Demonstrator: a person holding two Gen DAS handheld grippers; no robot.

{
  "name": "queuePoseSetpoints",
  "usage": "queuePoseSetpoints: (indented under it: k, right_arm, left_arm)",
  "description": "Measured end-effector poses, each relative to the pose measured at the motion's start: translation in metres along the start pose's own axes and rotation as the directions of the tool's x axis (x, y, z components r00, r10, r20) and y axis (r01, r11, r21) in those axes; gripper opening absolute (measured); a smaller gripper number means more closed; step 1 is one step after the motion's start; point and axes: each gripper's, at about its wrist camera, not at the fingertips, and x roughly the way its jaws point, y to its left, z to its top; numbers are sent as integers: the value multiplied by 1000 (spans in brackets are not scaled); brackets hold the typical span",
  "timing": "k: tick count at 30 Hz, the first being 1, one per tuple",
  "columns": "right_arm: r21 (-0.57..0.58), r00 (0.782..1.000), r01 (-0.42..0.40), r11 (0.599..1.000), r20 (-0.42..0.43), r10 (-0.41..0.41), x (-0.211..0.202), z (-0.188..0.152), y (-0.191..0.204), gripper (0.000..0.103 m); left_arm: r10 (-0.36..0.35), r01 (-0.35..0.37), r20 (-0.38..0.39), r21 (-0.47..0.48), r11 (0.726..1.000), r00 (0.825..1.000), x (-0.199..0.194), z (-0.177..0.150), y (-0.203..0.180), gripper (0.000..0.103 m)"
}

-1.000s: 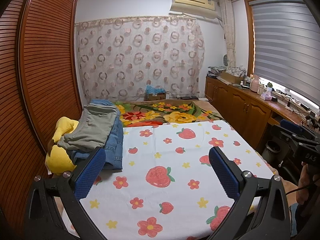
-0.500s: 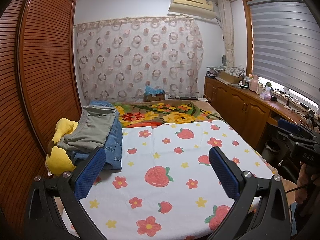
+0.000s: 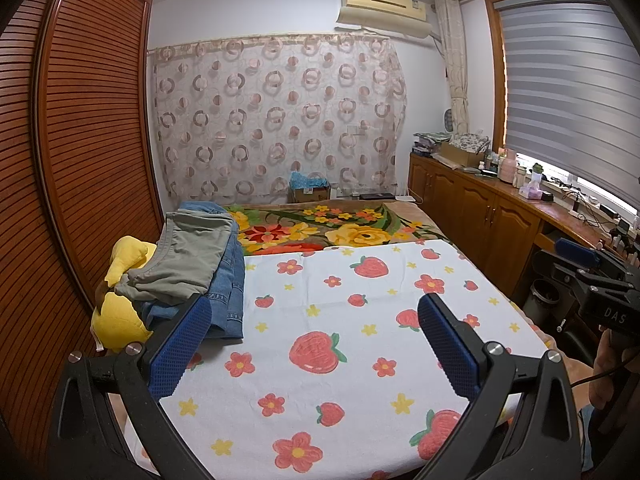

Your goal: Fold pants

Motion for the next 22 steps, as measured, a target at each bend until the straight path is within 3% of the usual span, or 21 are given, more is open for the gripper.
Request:
queuePoseSetpoints:
  k: [22]
  right_arm:
    - [-1,1000,4,1000,3,-4,1,-1,-1,77]
  left_arm:
    - [1,-1,2,1,1000,1000,0,-1,0,103]
